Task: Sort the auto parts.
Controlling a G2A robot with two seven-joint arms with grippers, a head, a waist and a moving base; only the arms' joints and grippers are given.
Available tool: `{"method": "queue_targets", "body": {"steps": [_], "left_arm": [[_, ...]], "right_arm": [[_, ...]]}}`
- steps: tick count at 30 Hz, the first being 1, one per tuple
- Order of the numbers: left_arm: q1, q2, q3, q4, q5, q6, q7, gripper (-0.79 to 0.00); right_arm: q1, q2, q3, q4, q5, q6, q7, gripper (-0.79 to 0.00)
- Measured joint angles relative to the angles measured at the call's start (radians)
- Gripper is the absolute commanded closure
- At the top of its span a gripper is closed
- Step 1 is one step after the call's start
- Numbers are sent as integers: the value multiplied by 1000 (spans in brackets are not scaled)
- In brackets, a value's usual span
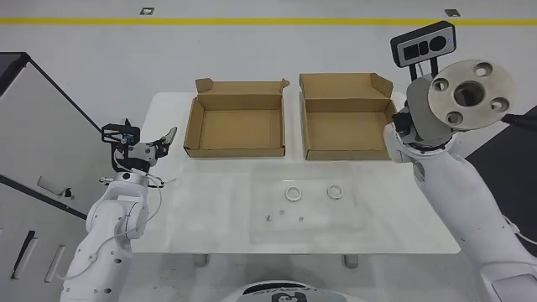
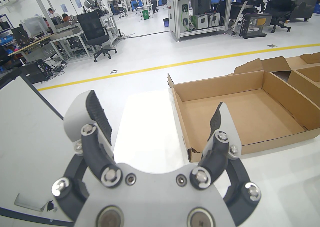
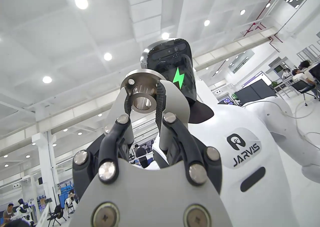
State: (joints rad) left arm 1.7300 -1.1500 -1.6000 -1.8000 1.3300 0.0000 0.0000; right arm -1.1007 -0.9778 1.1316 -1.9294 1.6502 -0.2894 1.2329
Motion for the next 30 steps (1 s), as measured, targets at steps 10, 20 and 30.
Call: {"method": "queue_targets", "body": {"steps": [10,20,30], "left_arm": [[0,0,0,0,0,0,0,-785],[0,0,0,0,0,0,0,-785],[0,0,0,0,0,0,0,-785]], "right_arm": [[0,0,0,0,0,0,0,0],[-84,17,159,88,-249,33,-57,0],[-187,63,432,184,-672,113,-117,0]]}}
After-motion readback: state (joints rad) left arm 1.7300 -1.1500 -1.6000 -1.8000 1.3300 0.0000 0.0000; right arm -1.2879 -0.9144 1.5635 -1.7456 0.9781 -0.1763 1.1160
